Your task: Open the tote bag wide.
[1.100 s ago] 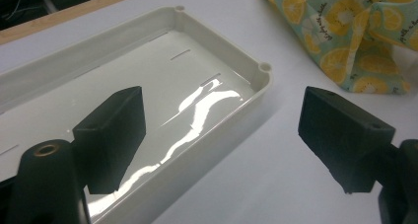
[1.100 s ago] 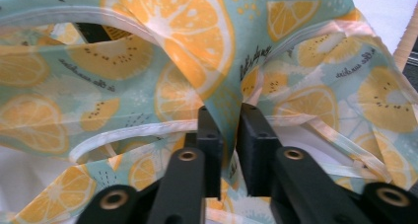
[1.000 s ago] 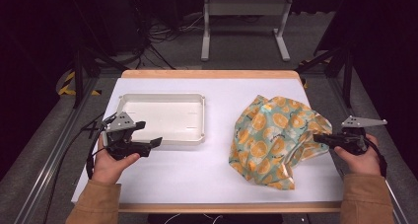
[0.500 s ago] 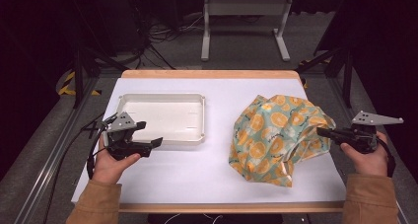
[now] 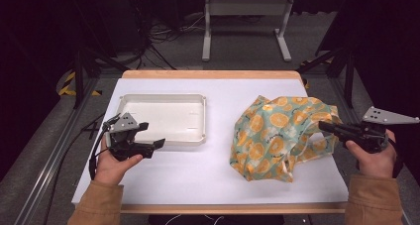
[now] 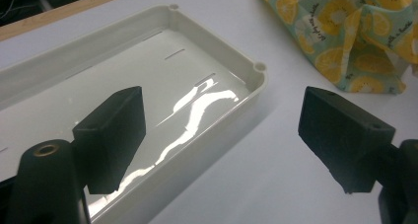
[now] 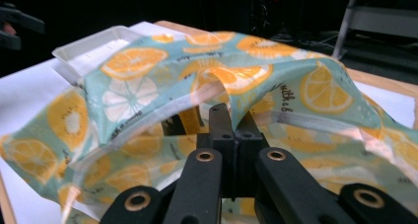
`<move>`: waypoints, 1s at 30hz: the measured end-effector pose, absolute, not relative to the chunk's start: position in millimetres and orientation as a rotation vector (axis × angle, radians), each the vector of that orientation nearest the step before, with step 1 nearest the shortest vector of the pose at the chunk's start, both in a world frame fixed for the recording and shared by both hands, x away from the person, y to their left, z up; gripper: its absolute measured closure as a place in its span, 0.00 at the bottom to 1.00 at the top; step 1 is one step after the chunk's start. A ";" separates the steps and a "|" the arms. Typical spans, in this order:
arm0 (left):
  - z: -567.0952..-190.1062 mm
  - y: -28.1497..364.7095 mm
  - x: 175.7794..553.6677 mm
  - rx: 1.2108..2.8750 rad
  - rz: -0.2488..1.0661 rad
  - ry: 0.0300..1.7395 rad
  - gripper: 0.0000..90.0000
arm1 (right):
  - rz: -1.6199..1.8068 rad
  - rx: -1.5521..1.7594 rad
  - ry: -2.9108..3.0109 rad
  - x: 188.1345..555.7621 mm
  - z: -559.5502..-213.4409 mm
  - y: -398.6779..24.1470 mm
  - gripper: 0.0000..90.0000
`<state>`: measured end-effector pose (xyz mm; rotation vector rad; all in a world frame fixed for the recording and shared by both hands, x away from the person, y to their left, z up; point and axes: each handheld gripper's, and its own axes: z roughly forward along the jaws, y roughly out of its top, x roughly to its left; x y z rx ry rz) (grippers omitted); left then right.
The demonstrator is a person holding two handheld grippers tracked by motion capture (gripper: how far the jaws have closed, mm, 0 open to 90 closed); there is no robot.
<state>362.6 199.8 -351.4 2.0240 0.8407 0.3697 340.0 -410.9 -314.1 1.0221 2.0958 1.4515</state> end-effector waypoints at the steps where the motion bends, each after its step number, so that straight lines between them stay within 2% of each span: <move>1: -351.0 199.0 362.4 2.020 0.368 0.839 0.21 | 1.457 1.007 2.092 339.4 -311.3 -410.3 1.00; 14: -336.6 179.1 353.5 2.018 0.357 0.765 0.20 | 1.481 0.881 2.105 340.5 -278.1 -390.3 1.00; 23: -333.4 176.0 354.3 1.984 0.378 0.820 0.18 | 1.494 0.772 2.116 338.3 -251.7 -372.3 1.00; 30: -329.0 169.9 354.6 1.970 0.376 0.793 0.16 | 1.528 0.719 2.138 339.2 -237.5 -361.7 1.00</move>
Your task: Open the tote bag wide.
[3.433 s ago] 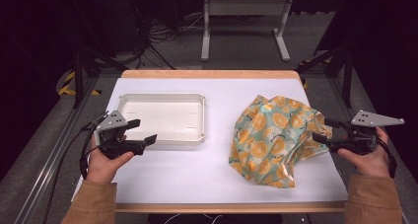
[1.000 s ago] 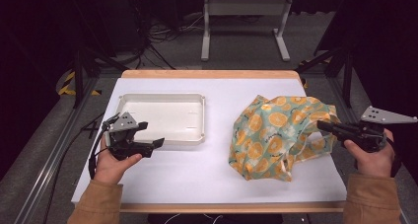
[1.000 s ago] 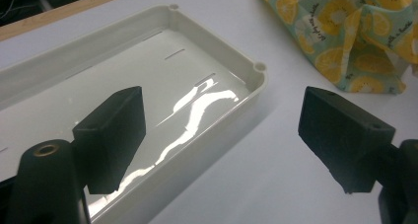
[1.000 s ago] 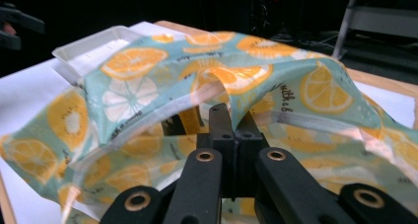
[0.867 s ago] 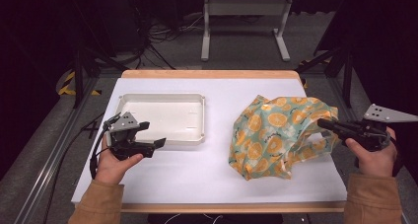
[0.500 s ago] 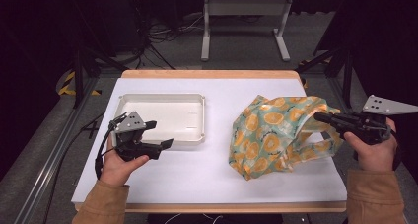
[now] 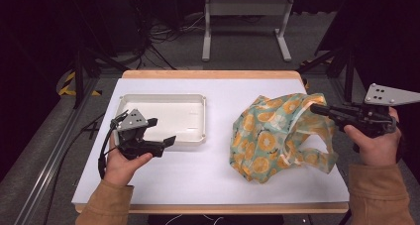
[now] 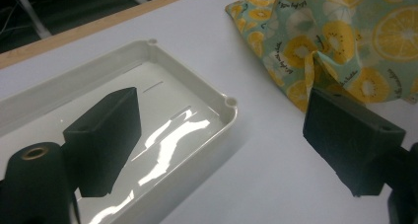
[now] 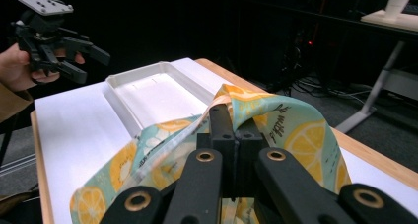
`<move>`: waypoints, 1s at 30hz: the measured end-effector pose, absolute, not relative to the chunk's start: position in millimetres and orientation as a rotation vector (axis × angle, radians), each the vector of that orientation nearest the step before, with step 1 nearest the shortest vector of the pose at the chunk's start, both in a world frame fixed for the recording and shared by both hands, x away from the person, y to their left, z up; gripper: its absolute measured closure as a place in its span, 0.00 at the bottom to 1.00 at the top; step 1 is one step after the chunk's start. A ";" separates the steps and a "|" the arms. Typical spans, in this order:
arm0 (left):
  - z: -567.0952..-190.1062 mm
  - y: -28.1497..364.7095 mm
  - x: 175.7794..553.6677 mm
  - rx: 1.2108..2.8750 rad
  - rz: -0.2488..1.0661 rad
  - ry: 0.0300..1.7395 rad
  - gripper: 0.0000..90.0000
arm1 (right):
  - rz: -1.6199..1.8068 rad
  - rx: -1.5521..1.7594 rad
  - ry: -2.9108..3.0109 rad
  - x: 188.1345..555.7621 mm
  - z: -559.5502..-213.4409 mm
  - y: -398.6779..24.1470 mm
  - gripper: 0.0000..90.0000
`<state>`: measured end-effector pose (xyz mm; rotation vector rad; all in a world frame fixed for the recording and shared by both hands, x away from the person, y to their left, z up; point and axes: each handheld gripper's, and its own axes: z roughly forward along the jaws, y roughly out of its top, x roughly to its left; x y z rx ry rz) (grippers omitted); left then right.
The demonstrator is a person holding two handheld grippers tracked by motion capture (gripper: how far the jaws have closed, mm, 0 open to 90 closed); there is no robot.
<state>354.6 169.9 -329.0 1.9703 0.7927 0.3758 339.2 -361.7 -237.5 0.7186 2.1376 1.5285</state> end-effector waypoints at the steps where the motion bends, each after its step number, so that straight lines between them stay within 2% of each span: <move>1: -327.9 168.3 354.8 1.968 0.377 0.787 0.16 | 1.526 0.709 2.140 339.1 -235.3 -359.1 1.00; 16: -298.9 118.1 351.6 1.987 0.358 0.629 0.13 | 1.571 0.579 2.206 348.4 -217.7 -318.7 1.00; 30: -283.0 62.4 348.2 1.997 0.312 0.480 0.12 | 1.599 0.529 2.238 358.4 -217.1 -289.6 1.00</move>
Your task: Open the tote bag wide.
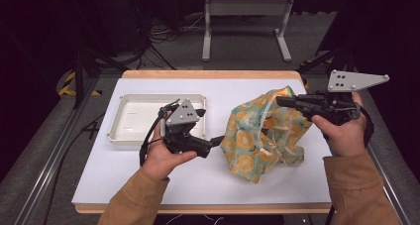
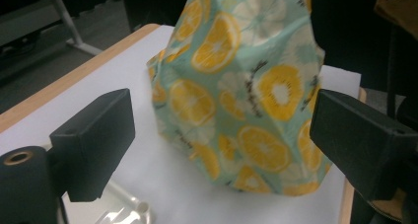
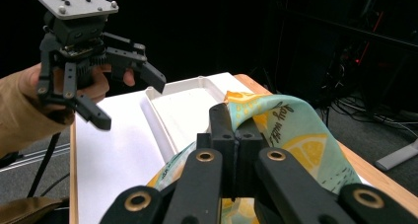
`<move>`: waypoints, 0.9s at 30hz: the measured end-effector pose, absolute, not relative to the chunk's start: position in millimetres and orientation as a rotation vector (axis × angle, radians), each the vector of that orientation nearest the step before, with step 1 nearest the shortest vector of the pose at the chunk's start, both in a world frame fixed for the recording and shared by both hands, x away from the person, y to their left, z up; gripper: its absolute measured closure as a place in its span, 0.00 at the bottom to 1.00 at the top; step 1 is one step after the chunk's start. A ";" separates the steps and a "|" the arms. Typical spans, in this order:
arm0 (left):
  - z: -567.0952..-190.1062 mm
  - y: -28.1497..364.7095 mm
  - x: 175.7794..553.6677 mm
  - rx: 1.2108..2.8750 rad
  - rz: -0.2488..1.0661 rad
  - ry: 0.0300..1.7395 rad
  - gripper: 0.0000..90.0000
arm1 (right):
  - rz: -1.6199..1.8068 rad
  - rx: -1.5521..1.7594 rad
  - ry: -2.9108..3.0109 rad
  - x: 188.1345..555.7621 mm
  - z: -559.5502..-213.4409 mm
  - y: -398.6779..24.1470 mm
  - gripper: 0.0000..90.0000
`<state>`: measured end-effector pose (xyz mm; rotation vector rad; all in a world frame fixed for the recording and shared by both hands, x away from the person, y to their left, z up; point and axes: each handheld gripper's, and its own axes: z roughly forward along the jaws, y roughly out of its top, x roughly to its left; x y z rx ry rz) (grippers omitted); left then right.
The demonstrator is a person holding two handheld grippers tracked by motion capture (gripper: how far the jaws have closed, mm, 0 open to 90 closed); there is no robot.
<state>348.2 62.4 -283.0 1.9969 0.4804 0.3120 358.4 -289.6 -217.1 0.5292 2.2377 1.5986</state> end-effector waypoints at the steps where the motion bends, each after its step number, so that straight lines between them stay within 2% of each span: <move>1: -283.0 57.6 348.7 1.996 0.307 0.473 0.12 | 1.602 0.529 2.237 359.2 -217.6 -287.7 1.00; 14: -283.2 14.6 361.5 2.005 0.284 0.402 0.13 | 1.631 0.507 2.244 367.0 -222.8 -272.3 1.00; 27: -285.8 -8.8 382.0 2.006 0.262 0.348 0.14 | 1.671 0.478 2.278 370.7 -231.0 -264.3 1.00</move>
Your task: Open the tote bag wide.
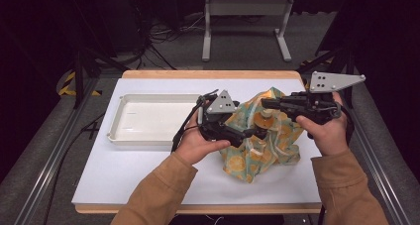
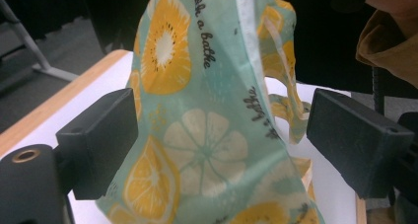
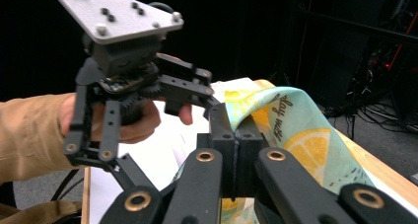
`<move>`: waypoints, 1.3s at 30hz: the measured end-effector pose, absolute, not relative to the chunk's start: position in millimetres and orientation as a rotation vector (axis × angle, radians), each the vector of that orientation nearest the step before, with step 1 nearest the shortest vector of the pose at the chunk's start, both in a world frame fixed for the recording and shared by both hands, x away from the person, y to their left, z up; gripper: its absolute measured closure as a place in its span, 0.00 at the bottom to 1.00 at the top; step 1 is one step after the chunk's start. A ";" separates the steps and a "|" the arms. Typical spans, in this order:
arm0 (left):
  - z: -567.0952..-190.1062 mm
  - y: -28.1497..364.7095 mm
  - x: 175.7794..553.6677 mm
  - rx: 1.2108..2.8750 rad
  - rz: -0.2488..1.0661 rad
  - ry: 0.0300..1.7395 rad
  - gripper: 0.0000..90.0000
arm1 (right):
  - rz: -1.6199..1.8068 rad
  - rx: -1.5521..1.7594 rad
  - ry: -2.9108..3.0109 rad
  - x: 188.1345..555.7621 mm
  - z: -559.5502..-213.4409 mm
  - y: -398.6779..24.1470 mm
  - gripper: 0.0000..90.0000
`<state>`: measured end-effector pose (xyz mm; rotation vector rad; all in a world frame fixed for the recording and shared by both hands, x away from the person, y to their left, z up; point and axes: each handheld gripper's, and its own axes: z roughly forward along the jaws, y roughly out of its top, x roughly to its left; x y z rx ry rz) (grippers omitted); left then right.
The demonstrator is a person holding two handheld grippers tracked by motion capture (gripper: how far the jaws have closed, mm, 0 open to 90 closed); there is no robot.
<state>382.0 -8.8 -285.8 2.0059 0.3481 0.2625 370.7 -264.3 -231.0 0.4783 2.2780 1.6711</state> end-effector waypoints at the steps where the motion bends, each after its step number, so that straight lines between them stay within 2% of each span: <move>1: -285.8 -8.8 382.0 2.006 0.262 0.348 0.14 | 1.671 0.478 2.278 370.7 -231.0 -264.3 1.00; 6: -291.6 -13.9 388.6 2.017 0.276 0.363 0.17 | 1.700 0.466 2.286 372.2 -233.7 -263.7 1.00; 11: -296.0 -16.9 392.9 2.018 0.294 0.382 0.25 | 1.730 0.451 2.295 373.8 -237.9 -262.5 1.00; 13: -297.7 -17.2 392.6 2.025 0.313 0.386 0.34 | 1.739 0.450 2.294 374.2 -239.2 -262.2 1.00; 20: -301.3 -15.4 393.3 2.036 0.322 0.401 0.79 | 1.726 0.455 2.301 374.4 -241.9 -262.2 1.00; 22: -301.3 -14.7 393.5 2.037 0.327 0.409 0.89 | 1.725 0.456 2.302 374.4 -242.1 -262.4 1.00; 23: -301.4 -14.2 393.7 2.037 0.319 0.410 0.89 | 1.723 0.459 2.303 374.3 -242.4 -262.5 1.00; 24: -301.5 -14.1 393.9 2.041 0.314 0.409 0.96 | 1.722 0.458 2.303 374.6 -243.3 -262.8 1.00; 31: -301.2 -12.8 395.5 2.057 0.281 0.416 1.00 | 1.711 0.471 2.306 373.5 -246.1 -264.9 0.98; 36: -300.5 -9.9 397.8 2.042 0.261 0.449 1.00 | 1.696 0.483 2.282 365.7 -244.5 -270.4 0.82; 37: -300.5 -9.9 397.8 2.042 0.261 0.449 1.00 | 1.696 0.483 2.282 365.7 -244.5 -270.4 0.82; 39: -300.0 -7.6 399.9 2.032 0.252 0.463 1.00 | 1.713 0.489 2.267 360.2 -242.0 -274.0 0.71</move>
